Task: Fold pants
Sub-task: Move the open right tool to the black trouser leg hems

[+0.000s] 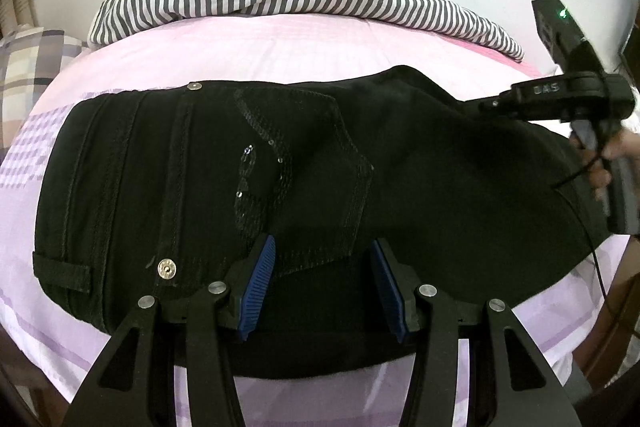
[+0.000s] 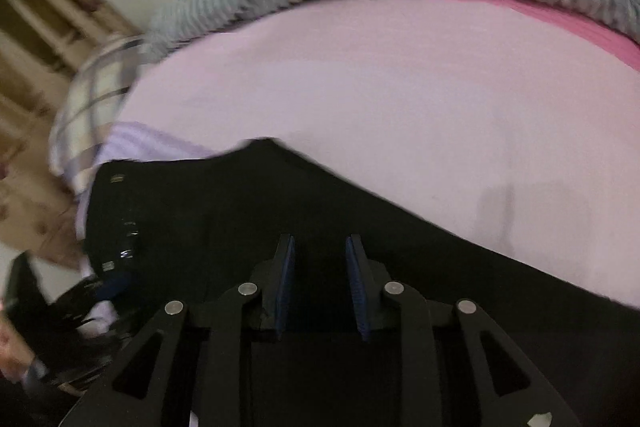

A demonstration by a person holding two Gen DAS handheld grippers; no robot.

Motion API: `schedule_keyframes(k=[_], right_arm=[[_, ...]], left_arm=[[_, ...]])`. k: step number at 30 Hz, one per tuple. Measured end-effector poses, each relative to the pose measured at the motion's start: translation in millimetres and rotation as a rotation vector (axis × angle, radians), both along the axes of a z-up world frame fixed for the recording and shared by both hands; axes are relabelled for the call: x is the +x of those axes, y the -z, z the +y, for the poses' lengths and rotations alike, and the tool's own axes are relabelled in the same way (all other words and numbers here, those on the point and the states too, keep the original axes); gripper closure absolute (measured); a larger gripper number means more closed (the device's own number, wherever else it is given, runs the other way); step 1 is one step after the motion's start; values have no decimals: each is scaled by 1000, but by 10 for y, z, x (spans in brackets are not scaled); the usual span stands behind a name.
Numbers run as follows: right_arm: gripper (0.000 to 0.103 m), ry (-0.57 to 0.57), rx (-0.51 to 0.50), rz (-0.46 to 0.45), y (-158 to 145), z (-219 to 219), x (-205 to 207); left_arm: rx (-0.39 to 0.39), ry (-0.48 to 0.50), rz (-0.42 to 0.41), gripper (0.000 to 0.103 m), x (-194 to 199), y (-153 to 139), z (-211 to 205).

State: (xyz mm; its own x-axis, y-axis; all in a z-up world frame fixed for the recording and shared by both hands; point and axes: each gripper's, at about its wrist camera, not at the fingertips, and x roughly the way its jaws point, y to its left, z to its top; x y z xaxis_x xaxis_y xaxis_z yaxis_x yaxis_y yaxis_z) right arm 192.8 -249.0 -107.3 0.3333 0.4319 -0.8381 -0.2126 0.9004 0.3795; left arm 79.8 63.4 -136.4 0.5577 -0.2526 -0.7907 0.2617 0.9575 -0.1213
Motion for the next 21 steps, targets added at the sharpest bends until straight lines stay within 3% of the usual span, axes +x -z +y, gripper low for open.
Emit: schedule_keyframes(k=[6, 9, 15, 21], right_arm=[[76, 93, 6, -1, -50, -249, -112], [68, 166, 74, -5, -131, -510, -355], [63, 427, 220, -28, -284, -1516, -1185], [63, 717, 248, -23, -273, -2522, -2042]], left_arm=[[32, 10, -3, 52, -50, 3, -7], [45, 17, -2, 51, -39, 3, -27], [-15, 22, 27, 50, 42, -116, -18], [-59, 50, -19, 48, 122, -352, -301]])
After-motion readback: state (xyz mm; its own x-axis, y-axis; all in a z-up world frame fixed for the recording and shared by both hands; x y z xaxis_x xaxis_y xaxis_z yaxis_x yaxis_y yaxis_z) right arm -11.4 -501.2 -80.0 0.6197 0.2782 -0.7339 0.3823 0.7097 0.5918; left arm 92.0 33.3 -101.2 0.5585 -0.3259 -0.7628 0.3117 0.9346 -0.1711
